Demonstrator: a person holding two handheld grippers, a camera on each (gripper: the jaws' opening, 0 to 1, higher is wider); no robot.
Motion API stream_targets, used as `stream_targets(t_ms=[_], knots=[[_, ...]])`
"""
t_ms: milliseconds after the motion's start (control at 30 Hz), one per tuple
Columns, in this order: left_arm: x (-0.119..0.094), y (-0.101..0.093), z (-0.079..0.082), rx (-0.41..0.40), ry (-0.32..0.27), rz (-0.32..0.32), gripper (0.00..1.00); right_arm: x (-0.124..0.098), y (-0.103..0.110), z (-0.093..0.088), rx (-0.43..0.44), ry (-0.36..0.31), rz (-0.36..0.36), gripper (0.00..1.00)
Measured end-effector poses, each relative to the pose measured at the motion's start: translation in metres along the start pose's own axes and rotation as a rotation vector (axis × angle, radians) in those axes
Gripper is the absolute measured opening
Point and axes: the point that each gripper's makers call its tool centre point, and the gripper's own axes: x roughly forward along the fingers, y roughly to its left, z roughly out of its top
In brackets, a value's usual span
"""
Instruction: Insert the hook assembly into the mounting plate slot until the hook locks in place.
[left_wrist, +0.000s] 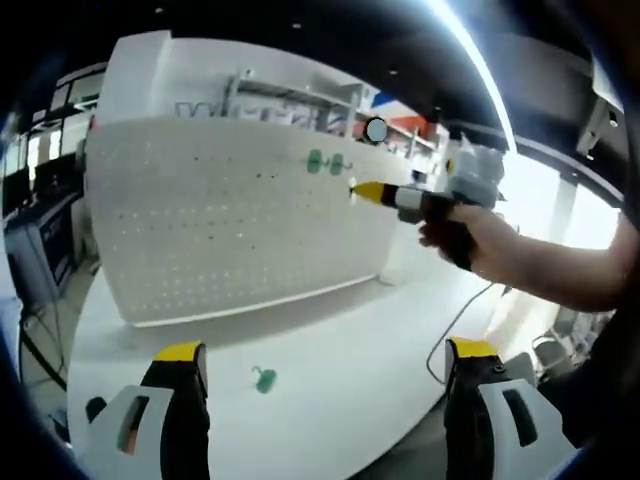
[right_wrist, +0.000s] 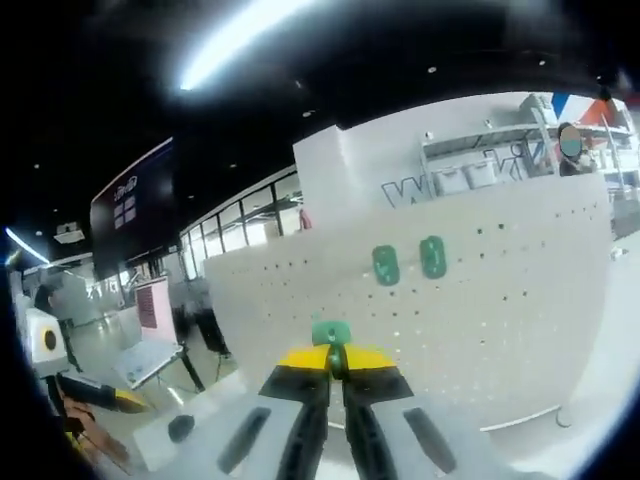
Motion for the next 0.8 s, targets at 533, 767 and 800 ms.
stream_targets(t_ms=[533, 767, 800], knots=[[-0.006, 0.018, -0.002, -0.035, 0.004, 0.037, 1.0, 0.023, -0.065, 0.05, -0.054, -0.087, -0.119, 0.01], [-0.006, 0.022, -0.003, -0.07, -0.002, 0.038, 0.98, 0.033, -0.079, 0.058, -0.054, -0.108, -0.146, 0.01], [-0.005, 0.022, -0.004, -0.071, -0.002, 0.04, 0.99, 0.034, -0.08, 0.059, -0.055, -0.11, -0.148, 0.01]])
